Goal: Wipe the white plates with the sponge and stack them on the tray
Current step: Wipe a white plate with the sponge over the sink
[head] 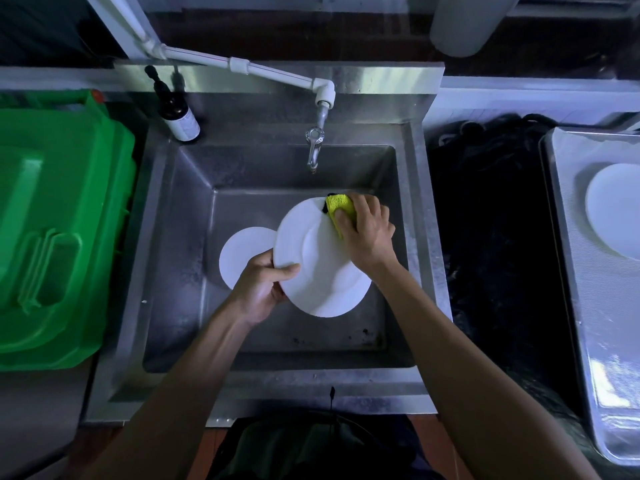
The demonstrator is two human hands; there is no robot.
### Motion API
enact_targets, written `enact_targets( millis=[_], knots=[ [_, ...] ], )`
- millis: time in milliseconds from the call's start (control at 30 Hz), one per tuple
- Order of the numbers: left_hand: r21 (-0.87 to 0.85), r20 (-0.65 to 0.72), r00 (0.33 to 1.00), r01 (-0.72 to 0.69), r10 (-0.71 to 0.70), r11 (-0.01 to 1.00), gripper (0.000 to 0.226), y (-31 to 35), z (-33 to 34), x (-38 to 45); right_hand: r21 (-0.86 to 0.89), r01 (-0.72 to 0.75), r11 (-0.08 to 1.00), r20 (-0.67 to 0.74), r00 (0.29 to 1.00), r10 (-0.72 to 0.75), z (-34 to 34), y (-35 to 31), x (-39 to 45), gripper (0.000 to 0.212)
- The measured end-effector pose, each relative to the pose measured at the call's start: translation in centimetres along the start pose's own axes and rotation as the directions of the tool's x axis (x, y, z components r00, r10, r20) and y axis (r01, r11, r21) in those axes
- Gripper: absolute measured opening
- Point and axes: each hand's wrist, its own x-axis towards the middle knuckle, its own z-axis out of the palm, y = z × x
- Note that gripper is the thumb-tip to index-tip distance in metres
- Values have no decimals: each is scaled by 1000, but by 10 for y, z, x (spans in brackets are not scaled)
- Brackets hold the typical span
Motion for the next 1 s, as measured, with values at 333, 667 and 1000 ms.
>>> enact_targets(
  millis=[333,667,1000],
  knots=[
    [33,24,1000,-1,0,999,29,-7,14,4,-186,267,946,40,964,-264,5,-29,-17,38],
    [20,-51,998,-46,46,999,32,-7,13,7,-100,329,939,46,944,-326,17,-33,-48,40],
    [2,-83,996,-14,14,1000,36,-2,15,2,-25,185,982,-30,982,-186,23,-21,-33,40]
  ],
)
